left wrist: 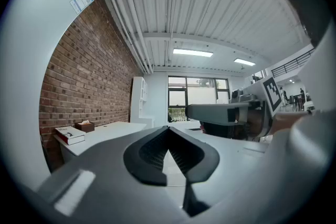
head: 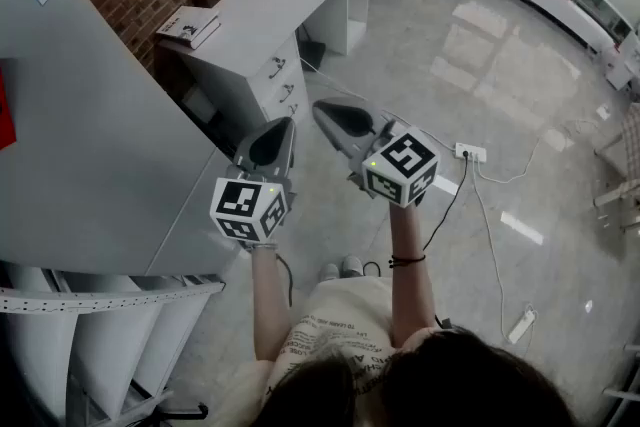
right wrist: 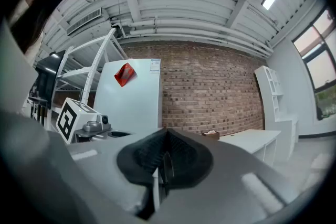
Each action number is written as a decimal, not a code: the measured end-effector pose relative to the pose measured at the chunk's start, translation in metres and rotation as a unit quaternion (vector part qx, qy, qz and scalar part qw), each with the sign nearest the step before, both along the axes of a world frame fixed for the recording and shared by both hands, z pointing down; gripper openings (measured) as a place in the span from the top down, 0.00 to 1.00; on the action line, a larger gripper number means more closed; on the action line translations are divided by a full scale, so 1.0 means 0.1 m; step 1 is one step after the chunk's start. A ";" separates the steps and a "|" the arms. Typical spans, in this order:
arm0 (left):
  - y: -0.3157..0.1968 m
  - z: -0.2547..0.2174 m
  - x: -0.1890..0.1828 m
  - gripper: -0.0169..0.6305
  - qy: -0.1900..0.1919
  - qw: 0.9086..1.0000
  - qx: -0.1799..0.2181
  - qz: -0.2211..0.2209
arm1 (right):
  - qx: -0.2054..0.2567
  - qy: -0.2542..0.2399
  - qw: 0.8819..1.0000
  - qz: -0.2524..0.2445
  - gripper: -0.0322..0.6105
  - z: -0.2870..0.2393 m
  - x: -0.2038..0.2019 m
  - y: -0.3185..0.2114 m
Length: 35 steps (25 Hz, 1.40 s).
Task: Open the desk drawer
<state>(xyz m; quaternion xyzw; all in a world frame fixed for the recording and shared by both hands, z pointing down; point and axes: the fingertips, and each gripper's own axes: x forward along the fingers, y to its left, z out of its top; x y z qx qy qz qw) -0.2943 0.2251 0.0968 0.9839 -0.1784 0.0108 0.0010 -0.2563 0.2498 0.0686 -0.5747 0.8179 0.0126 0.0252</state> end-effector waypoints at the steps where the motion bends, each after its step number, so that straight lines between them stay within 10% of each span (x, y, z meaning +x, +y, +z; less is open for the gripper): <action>1: 0.00 0.00 0.02 0.98 0.001 1.000 -0.003 0.002 | 0.000 -0.001 1.000 0.001 0.95 -0.01 0.02 -0.01; 35: -0.34 0.28 0.47 0.98 -0.002 0.998 -0.046 -0.043 | -0.034 -0.026 0.999 -0.003 0.95 0.29 0.64 -0.42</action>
